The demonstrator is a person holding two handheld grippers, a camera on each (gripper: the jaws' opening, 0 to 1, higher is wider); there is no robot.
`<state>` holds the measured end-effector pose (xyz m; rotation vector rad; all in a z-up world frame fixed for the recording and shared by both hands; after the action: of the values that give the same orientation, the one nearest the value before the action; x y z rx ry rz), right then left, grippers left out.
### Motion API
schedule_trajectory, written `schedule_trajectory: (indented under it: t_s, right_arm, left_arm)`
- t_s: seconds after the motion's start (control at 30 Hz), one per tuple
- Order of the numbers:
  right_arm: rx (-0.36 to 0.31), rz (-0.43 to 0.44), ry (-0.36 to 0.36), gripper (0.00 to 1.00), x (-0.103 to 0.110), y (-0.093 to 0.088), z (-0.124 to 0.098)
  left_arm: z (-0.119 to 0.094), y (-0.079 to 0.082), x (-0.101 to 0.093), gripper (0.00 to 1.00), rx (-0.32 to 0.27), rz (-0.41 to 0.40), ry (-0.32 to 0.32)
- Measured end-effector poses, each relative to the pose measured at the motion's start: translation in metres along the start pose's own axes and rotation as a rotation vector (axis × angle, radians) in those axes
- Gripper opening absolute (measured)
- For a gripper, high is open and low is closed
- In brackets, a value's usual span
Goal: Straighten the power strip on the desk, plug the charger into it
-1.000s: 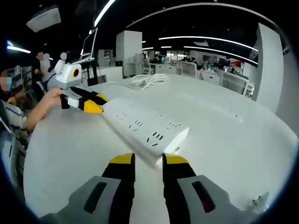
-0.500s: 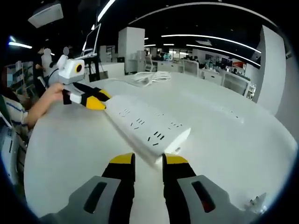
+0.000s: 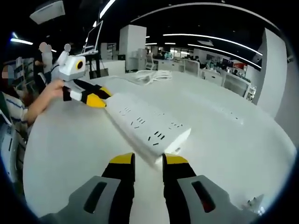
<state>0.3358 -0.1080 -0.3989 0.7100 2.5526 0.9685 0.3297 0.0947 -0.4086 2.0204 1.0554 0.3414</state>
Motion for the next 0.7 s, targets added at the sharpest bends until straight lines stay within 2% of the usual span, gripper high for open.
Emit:
schedule_trajectory:
  t_s: [0.7]
  right_arm:
    - [0.002,-0.005,0.000,0.23,-0.0002,-0.0009,0.0001]
  left_arm:
    - [-0.0012,-0.0009,-0.0012,0.25,0.009,0.021,0.002]
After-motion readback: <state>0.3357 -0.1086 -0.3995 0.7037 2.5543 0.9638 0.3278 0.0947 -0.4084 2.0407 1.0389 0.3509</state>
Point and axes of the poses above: the point that each gripper's makers call its tool centre point, and the gripper's own axes: z roughly forward along the fingers, x roughly to its left, y roughly out of its top, the point moved 2 cm from there along -z, roughly backward along the fingers, and after that the axes turned 15 degrees about x, right-handed, at the moved point
